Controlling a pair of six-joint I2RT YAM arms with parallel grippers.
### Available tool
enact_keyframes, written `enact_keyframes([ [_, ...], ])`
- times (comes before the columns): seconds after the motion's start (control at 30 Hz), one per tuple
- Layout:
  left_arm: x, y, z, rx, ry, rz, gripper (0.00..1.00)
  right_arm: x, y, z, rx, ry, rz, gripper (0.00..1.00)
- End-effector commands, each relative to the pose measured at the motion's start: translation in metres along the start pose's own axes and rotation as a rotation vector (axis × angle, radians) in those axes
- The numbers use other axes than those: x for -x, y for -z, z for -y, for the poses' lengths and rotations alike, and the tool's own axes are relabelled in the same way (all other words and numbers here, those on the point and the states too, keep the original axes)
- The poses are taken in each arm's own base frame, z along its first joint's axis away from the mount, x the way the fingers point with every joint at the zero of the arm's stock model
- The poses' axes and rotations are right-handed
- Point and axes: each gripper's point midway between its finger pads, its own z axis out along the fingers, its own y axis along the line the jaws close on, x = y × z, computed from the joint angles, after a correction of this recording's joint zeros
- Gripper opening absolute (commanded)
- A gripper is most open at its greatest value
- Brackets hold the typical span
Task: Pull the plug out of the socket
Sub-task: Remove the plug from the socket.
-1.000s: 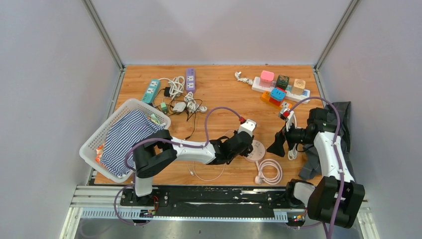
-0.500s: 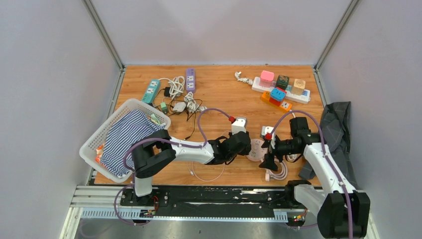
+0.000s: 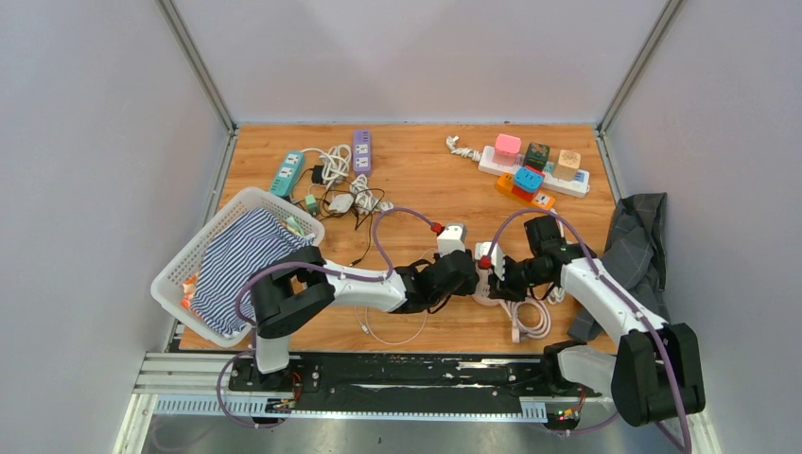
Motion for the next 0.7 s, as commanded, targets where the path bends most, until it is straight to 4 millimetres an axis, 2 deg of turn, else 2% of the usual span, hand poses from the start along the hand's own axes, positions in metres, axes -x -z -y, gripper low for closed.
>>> enact_keyframes([
  [0.0,-0.024,-0.005,-0.021,0.052,0.017,-0.051,0.0,-0.009,0.0,0.008,-0.024,-0.028,-0.074,0.2],
  [0.07,-0.024,-0.006,-0.021,0.056,0.018,-0.048,0.0,-0.012,-0.001,0.008,-0.023,-0.036,-0.086,0.16],
  [0.3,-0.029,-0.014,-0.024,0.07,-0.004,-0.051,0.0,-0.019,-0.004,0.006,-0.001,-0.088,-0.119,0.15],
  [0.5,-0.038,-0.025,-0.032,0.114,-0.09,-0.03,0.0,-0.004,-0.001,0.003,0.042,-0.201,-0.091,0.15],
  [0.67,-0.044,-0.033,-0.04,0.146,-0.19,-0.02,0.0,-0.009,0.002,0.009,0.021,-0.268,-0.117,0.15],
])
